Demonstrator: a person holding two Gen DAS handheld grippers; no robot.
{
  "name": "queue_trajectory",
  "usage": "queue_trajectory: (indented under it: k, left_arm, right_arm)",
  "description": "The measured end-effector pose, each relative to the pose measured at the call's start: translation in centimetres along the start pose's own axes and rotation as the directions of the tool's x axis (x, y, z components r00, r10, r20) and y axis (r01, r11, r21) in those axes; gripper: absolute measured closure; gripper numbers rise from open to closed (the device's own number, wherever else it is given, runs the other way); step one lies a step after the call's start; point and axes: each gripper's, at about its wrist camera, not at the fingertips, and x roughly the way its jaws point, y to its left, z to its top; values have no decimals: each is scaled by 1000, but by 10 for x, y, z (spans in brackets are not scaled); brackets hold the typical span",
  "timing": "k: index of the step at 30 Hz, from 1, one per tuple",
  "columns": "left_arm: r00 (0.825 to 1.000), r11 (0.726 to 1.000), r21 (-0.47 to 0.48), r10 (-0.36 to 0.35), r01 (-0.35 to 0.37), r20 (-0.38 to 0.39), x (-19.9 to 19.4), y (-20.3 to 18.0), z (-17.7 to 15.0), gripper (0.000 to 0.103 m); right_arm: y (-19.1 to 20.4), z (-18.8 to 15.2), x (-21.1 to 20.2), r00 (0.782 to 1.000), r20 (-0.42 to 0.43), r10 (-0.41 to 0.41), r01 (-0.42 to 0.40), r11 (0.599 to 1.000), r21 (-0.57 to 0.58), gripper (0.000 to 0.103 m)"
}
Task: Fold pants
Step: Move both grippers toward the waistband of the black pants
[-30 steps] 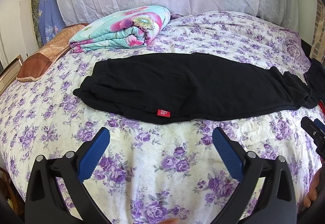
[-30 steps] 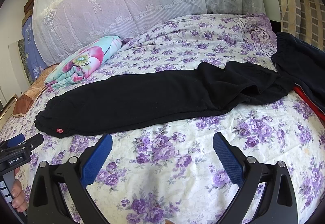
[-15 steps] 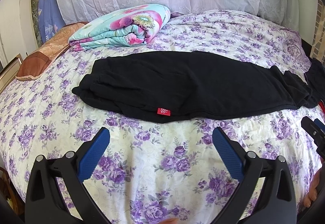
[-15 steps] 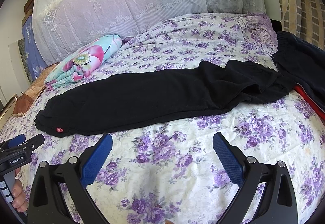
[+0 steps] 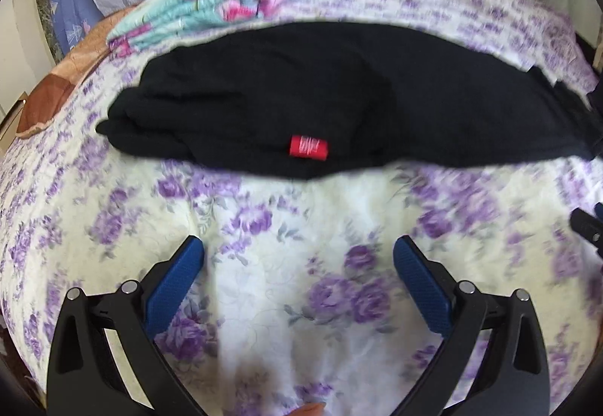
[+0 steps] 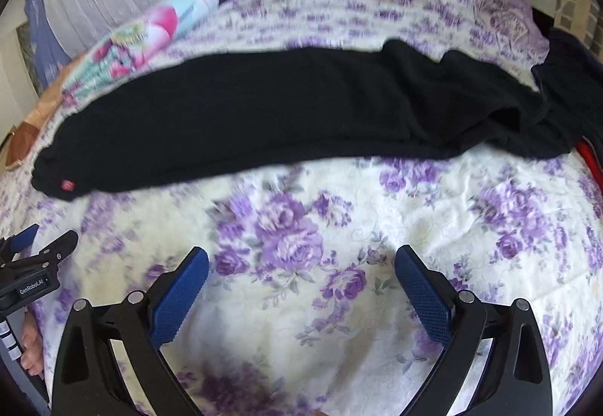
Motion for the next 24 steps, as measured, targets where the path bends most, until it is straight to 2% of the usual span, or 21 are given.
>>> queue_trajectory:
  k: [4, 7, 11, 14, 16, 17, 18, 19, 20, 22, 23, 24]
  left_arm:
    - [999, 999, 32, -1, 0, 35, -1, -1, -9, 4]
    - [998, 998, 31, -52, 51, 31, -1, 5, -11, 4]
    - [997, 997, 44, -68, 67, 31, -4, 5, -12, 4]
    - [988, 988, 24, -151, 151, 31, -8, 17, -5, 4]
    - [962, 962, -47, -268, 271, 49, -10, 39, 6, 4]
    - [942, 938, -84, -332, 335, 50, -9, 50, 12, 4]
    - [911, 900, -144, -410, 412, 41, -4, 67, 21, 4]
    - [887, 868, -195, -460, 457, 33, 2, 80, 29, 4]
    - [854, 816, -273, -519, 509, 39, 11, 99, 37, 5]
    - [812, 733, -385, -578, 561, 83, 23, 126, 47, 5]
    - [801, 703, -423, -590, 572, 103, 28, 136, 49, 5]
    - [788, 661, -472, -602, 582, 128, 37, 150, 54, 5]
  right_arm:
    - [11, -10, 1, 999, 10, -38, 39, 994, -100, 3]
    - [5, -14, -4, 1000, 8, 6, -5, 995, -96, 3]
    - [-1, -11, -6, 999, 6, 36, -35, 995, -89, 3]
    - [-8, -9, -10, 997, 10, 80, -79, 993, -83, 3]
    - [-20, -9, -15, 988, 31, 151, -150, 988, -34, 4]
    - [-29, -9, -18, 979, 49, 198, -199, 980, 6, 4]
    - [-40, -9, -20, 965, 71, 254, -258, 964, 56, 4]
    - [-48, -9, -20, 952, 87, 294, -301, 949, 95, 4]
    - [-57, -8, -20, 936, 106, 334, -347, 928, 137, 4]
    - [-67, -9, -20, 917, 142, 372, -394, 897, 199, 4]
    - [-70, -10, -21, 913, 154, 379, -405, 890, 210, 4]
    - [-70, -10, -21, 912, 160, 377, -405, 889, 214, 4]
